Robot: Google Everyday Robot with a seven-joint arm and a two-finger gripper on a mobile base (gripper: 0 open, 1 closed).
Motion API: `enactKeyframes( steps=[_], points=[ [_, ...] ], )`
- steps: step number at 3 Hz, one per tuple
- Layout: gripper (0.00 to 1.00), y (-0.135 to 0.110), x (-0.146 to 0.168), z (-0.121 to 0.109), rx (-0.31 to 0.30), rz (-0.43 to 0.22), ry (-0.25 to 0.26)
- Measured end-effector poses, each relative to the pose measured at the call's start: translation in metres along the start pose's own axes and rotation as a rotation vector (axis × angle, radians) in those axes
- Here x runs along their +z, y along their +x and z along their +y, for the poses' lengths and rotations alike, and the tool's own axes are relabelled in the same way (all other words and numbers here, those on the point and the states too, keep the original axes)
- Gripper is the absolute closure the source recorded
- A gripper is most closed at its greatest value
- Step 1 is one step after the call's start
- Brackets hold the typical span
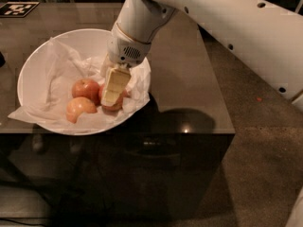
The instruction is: Pick apple from white bowl
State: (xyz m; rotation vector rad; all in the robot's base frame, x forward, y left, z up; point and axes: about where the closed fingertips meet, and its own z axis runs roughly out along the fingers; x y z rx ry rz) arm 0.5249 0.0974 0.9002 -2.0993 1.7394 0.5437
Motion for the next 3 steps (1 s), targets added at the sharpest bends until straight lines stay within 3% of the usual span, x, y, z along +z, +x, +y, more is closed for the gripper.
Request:
enactKeyframes(
  steps=[1,2,3],
  points=[
    [0.00,-0.0001,0.0000,0.0000,0.000,0.000,0.000],
    [0.17,-0.0001,0.0000,0.0000,0.000,0.000,0.000],
    [0.21,-0.0001,0.0001,0.0000,0.000,0.000,0.000]
  ],
)
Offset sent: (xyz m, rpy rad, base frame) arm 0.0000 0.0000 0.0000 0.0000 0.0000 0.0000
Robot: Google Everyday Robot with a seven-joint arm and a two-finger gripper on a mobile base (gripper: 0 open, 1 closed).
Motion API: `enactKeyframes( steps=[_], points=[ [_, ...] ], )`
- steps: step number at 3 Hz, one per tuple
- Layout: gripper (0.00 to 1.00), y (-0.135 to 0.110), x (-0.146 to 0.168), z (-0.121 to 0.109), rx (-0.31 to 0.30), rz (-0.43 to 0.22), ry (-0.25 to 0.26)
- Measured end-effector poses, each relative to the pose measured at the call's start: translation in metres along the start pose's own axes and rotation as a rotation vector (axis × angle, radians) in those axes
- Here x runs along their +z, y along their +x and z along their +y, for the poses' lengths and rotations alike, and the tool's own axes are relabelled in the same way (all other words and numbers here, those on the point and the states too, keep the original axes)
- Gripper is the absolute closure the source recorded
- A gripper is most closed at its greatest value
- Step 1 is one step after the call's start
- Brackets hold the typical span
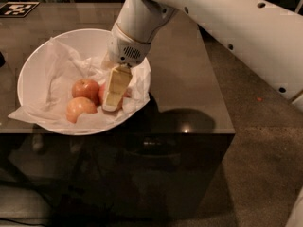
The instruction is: Pick apple from white bowl
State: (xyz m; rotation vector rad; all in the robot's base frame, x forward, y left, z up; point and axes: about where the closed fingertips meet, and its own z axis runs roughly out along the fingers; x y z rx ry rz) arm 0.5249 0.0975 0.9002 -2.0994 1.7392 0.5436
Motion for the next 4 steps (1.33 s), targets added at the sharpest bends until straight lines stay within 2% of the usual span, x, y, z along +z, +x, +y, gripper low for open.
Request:
enactKeyframes(
  steps=[1,3,4],
  points=[
    [0.13,0.000,0.000,0.000,0.000,0.000,0.000],
    [0.47,0.002,0.012,0.001,-0.013,0.024,0.014],
    [0.49,0.001,0.013,0.003,-0.025,0.023,0.024]
  ],
)
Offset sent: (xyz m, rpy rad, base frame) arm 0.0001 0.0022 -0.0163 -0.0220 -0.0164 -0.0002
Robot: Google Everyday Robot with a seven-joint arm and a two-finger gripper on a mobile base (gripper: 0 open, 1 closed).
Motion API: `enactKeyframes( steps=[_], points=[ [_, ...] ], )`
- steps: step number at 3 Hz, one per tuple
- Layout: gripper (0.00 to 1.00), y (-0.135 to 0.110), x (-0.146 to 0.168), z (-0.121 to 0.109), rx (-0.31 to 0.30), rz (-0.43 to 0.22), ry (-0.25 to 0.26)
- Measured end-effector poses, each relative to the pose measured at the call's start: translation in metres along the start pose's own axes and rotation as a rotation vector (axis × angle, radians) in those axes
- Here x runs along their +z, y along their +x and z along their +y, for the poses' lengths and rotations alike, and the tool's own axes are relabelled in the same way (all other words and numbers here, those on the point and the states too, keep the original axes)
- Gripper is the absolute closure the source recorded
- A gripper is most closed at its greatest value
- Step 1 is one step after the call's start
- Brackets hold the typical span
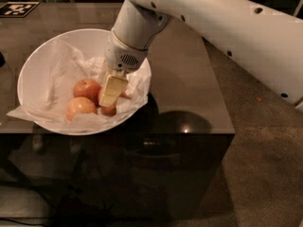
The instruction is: Pick apple from white bowl
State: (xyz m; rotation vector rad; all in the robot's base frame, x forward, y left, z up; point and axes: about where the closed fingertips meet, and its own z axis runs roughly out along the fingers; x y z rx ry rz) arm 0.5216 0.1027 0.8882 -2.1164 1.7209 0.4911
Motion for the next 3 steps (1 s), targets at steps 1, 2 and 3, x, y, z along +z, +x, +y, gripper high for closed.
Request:
enactKeyframes(
  steps=[1,2,3],
  points=[
    [0.31,0.0000,0.0000,0.0000,0.000,0.000,0.000],
    [0.20,0.0000,0.0000,0.0000,0.000,0.000,0.000],
    [0.11,-0.0001,0.0000,0.0000,0.000,0.000,0.000]
  ],
)
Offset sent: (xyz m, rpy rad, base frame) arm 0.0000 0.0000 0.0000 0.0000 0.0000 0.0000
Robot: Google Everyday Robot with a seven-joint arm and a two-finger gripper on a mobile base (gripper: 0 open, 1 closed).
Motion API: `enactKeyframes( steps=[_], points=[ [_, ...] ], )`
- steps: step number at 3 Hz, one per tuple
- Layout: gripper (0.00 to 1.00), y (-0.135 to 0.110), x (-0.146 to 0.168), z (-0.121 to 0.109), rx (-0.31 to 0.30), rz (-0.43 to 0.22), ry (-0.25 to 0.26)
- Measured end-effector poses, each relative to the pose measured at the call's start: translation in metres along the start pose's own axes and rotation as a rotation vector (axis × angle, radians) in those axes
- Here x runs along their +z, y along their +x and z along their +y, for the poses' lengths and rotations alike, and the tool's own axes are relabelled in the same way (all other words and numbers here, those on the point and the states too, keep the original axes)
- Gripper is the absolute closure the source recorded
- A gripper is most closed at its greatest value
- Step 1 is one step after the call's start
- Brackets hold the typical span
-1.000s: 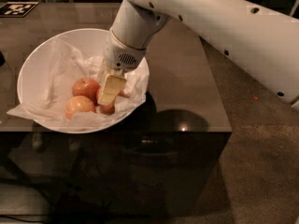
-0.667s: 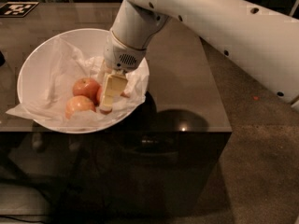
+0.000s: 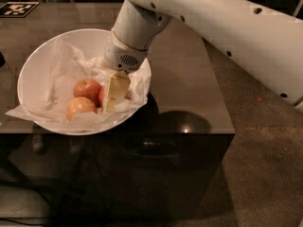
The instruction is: Pick apple from white bowl
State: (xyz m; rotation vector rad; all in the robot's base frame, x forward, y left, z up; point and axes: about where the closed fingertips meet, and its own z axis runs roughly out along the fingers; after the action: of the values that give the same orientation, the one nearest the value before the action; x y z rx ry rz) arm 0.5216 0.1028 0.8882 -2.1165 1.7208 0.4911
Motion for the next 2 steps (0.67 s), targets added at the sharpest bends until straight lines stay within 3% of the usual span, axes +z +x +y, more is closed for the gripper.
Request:
enactKeyframes(
  steps=[1,2],
  points=[
    [0.14,0.0000,0.0000,0.0000,0.000,0.000,0.000],
    [0.30,0.0035,0.0031,0.0014,0.004,0.007,-0.002]
  ],
)
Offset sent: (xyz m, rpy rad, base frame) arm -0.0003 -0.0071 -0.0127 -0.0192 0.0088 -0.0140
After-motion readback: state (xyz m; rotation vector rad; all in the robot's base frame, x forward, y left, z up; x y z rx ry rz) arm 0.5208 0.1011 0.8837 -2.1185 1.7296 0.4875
